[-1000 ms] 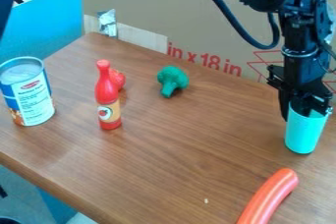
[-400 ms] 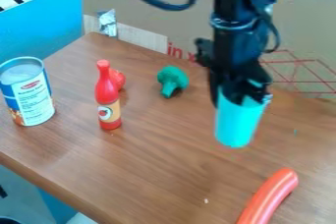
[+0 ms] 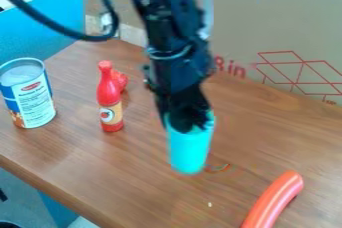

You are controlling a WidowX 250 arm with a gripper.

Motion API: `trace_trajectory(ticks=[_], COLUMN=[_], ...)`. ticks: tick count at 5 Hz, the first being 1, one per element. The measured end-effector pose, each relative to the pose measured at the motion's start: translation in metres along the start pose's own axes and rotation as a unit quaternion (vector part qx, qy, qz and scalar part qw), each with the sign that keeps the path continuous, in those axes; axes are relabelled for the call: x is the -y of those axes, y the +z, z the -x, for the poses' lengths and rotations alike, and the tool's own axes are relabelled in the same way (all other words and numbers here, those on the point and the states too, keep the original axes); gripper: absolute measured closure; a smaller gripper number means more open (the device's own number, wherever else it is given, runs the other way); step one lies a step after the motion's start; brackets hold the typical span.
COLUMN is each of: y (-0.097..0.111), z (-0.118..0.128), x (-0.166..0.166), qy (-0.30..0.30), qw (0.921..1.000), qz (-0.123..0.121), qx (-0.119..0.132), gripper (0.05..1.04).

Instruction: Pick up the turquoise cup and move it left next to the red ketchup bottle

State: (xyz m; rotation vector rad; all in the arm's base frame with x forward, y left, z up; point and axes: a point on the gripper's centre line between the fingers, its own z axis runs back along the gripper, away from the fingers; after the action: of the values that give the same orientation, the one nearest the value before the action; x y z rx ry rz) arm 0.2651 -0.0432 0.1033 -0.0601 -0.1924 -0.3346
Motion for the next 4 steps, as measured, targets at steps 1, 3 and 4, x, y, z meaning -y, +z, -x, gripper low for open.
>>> trace_trajectory(ticks=[1,3,4], y=[-0.020,-0.043,-0.044], z=[-0.005,-0.014,-0.007], x=[-0.024,-0.057,-0.063], qy=[0.009,0.029,0.040], qw=[0.9998,0.9992,0.9982], qz=[0.012,0.020,0.016], qx=[-0.013,-0.018,-0.041], gripper=[0.972,0.972,0.972])
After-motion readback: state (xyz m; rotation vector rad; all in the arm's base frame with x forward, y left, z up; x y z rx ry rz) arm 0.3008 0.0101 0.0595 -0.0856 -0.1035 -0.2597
